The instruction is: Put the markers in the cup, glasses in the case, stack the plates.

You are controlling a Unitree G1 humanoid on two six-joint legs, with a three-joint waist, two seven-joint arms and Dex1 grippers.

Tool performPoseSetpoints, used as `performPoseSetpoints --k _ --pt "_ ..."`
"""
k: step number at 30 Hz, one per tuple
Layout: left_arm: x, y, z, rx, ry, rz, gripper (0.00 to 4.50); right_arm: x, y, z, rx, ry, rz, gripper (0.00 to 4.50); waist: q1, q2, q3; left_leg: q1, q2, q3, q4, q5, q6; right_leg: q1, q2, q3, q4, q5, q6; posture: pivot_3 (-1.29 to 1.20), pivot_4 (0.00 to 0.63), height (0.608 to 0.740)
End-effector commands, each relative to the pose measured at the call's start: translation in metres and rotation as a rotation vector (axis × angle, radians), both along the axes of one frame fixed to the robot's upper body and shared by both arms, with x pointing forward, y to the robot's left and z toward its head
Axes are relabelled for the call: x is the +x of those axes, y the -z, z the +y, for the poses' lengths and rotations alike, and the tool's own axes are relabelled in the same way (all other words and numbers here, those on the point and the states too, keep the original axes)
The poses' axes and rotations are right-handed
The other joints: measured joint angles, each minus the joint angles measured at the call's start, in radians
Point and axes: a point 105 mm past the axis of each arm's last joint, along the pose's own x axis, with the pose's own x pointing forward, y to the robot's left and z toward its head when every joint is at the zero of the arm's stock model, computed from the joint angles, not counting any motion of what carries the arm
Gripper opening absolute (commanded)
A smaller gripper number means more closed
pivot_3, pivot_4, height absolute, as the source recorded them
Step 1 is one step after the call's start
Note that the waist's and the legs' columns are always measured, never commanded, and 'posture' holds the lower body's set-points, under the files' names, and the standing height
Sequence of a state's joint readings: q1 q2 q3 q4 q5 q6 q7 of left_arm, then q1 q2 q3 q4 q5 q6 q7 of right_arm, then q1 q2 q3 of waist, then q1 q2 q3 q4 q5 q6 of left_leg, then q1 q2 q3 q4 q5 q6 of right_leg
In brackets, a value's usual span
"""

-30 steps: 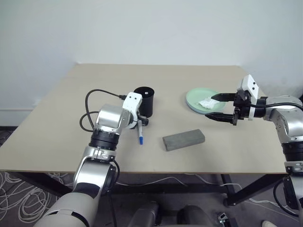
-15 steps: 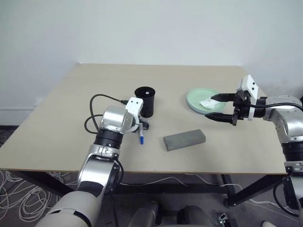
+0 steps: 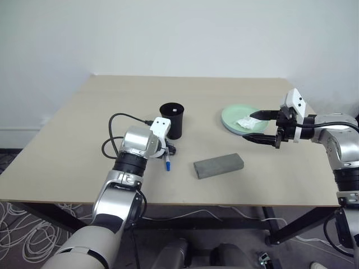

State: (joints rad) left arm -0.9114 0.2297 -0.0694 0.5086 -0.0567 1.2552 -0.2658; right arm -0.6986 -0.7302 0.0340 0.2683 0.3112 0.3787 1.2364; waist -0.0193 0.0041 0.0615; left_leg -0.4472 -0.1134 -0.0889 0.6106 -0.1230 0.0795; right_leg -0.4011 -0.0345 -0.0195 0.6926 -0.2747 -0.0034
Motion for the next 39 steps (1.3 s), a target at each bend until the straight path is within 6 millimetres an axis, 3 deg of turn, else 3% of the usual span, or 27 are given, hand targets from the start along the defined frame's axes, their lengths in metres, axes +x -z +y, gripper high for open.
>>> performPoseSetpoints --k 1,7,18,24,31,35,39 --pt "0.007 -0.014 -0.004 -0.002 0.018 -0.044 2.42 0.001 -0.014 0.002 -0.002 -0.007 -0.064 4.50 0.000 0.000 0.000 0.000 0.000 0.000 0.000 0.000 0.000 0.000 0.000 0.000 0.000 0.000 0.000 0.00 0.000 0.727" --pt "0.006 -0.011 -0.003 0.005 0.023 -0.034 0.31 0.002 -0.015 0.002 -0.002 -0.006 -0.068 4.50 0.000 0.000 0.000 0.000 0.000 0.000 0.000 0.000 0.000 0.000 0.000 0.000 0.000 0.000 0.000 0.00 0.000 0.727" --pt "0.003 -0.012 -0.008 0.050 0.127 -0.042 0.31 0.002 -0.014 0.002 -0.005 -0.006 -0.073 4.50 0.000 0.000 0.000 0.000 0.000 0.000 0.000 0.000 0.000 0.000 0.000 0.000 0.000 0.000 0.000 0.00 0.000 0.727" --pt "-0.020 -0.017 -0.017 0.103 0.375 -0.011 0.31 0.003 -0.015 0.003 -0.007 -0.007 -0.077 4.50 -0.003 0.000 0.000 -0.001 0.000 0.000 -0.002 0.000 0.000 -0.002 0.000 0.001 -0.001 0.000 0.000 0.00 0.000 0.727" --pt "-0.036 -0.026 -0.025 0.107 0.508 -0.020 0.31 0.003 -0.015 0.002 -0.008 -0.006 -0.080 4.50 -0.002 0.000 0.000 -0.001 0.000 0.000 -0.004 0.000 0.000 -0.003 0.000 0.002 -0.001 0.000 -0.001 0.00 0.000 0.727" --pt "-0.038 -0.058 -0.068 -0.068 0.670 -0.238 0.31 0.004 -0.015 0.002 -0.008 -0.005 -0.083 4.50 -0.001 0.001 0.000 -0.001 0.000 0.001 -0.004 0.000 0.000 -0.003 0.000 0.002 -0.001 -0.001 -0.002 0.00 0.000 0.727" --pt "-0.023 -0.101 -0.089 -0.238 0.670 -0.510 0.31 0.003 -0.015 0.002 -0.007 -0.006 -0.083 4.50 0.001 0.000 0.000 -0.001 0.000 0.001 -0.004 0.000 0.000 -0.003 -0.001 0.002 -0.001 -0.001 -0.003 0.00 0.000 0.727"
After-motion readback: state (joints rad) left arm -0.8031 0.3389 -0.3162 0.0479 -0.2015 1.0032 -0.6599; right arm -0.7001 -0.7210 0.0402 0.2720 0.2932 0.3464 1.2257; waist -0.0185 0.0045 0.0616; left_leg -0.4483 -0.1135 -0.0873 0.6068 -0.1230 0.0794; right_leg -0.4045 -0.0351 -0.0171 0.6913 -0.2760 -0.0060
